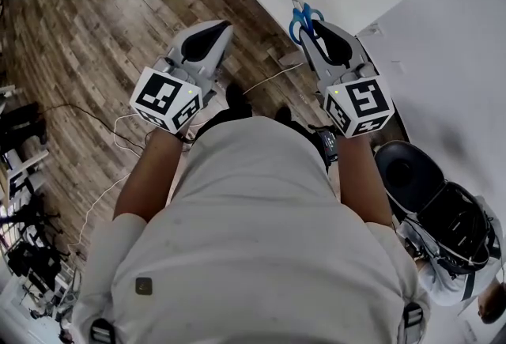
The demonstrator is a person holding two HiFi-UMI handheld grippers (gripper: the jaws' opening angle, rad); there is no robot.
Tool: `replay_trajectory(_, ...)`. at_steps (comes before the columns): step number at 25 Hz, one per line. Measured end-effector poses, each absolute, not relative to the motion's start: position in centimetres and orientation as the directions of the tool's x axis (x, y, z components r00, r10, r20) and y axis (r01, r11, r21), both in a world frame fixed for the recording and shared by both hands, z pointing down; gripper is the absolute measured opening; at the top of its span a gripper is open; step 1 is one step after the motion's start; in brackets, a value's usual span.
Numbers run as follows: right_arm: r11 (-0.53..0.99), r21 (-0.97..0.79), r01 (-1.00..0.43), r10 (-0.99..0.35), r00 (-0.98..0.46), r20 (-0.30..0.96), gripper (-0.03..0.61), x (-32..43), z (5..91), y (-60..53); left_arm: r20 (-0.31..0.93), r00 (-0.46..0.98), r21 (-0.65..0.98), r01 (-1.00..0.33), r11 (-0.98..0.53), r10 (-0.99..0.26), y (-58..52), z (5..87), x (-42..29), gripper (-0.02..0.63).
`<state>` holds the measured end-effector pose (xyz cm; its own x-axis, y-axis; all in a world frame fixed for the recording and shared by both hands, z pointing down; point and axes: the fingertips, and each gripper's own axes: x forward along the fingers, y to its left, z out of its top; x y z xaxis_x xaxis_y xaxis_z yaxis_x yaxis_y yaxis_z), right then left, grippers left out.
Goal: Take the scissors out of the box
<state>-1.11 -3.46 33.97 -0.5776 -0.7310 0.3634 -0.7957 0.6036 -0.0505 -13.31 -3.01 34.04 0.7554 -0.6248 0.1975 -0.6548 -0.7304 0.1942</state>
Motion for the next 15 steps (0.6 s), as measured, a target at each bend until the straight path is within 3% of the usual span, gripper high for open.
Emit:
replay_trajectory(5, 0.647, -0.059, -0.76, -0.701, -0.623, 0.347, 0.097, 0.3, 32.7, -2.3, 0.2, 0.735, 0.196, -0.678, -0.709, -0.648, -1.1, 33.0, -10.7, 0.002)
replay_trajectory(15, 0.699, -0.058, -0.712, -0.665, -0.679, 0.311, 0.097, 10.5, 30.5, 7.5, 0.175, 0.685, 0.166, -0.728, -0.665, -0.707, 8.6, 30.1, -0.5, 0.002)
